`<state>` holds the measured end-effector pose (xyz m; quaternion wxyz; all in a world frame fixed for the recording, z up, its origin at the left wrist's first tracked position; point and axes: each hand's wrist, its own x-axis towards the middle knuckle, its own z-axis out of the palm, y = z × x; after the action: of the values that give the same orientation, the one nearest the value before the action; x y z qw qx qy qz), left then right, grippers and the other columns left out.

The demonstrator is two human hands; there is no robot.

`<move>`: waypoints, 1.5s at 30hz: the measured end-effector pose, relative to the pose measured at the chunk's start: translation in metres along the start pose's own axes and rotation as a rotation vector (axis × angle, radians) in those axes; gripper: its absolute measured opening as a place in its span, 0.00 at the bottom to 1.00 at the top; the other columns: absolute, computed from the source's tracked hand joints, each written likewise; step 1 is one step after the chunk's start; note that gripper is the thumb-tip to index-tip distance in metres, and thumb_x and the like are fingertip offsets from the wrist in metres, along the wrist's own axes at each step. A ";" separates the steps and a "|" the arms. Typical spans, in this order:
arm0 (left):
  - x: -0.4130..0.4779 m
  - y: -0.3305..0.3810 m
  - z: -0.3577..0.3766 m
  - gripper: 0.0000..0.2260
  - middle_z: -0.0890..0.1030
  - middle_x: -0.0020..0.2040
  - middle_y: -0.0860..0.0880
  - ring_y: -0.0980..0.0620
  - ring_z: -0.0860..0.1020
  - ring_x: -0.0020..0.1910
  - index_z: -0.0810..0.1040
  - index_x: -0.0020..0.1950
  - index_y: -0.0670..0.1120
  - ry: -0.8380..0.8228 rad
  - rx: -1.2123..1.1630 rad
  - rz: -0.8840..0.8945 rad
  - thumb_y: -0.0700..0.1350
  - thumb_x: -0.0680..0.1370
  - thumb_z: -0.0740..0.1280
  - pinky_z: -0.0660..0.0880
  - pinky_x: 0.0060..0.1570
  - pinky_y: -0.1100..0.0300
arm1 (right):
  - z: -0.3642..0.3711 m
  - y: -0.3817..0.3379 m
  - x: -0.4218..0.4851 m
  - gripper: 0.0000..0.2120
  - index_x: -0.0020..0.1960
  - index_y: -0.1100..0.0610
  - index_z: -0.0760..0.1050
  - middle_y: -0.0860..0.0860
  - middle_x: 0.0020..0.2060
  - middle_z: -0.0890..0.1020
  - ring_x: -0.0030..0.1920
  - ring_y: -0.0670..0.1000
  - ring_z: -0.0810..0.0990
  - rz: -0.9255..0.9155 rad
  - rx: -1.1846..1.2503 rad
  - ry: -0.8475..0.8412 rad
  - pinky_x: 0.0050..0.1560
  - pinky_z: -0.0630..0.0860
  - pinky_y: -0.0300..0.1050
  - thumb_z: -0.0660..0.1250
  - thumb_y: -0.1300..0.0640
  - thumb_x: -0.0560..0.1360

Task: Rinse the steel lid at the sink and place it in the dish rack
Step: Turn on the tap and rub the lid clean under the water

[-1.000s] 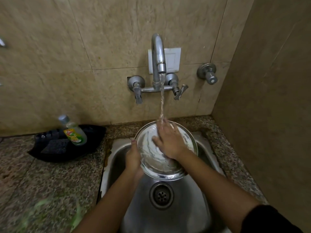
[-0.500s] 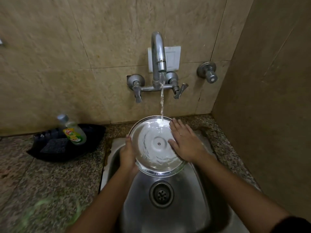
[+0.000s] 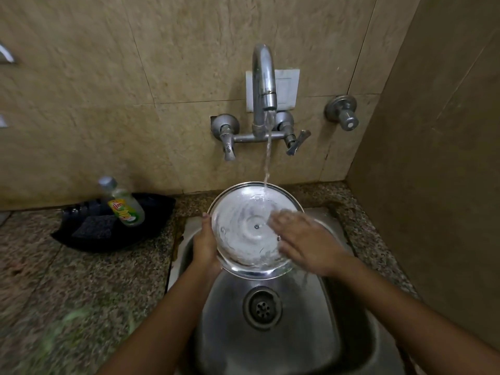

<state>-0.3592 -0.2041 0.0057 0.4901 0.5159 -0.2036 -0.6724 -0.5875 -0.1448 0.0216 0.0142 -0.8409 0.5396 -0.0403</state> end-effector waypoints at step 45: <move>-0.015 0.051 0.020 0.07 0.86 0.45 0.43 0.48 0.83 0.44 0.84 0.48 0.42 -0.238 0.444 0.469 0.37 0.71 0.73 0.79 0.48 0.54 | -0.075 0.020 0.121 0.22 0.40 0.63 0.78 0.50 0.30 0.77 0.31 0.47 0.75 0.103 0.845 0.074 0.38 0.73 0.44 0.70 0.42 0.72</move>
<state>-0.3544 -0.2183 0.0609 0.4801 0.4671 -0.5137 -0.5362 -0.5618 -0.2622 0.1012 0.3400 -0.7310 0.5173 -0.2871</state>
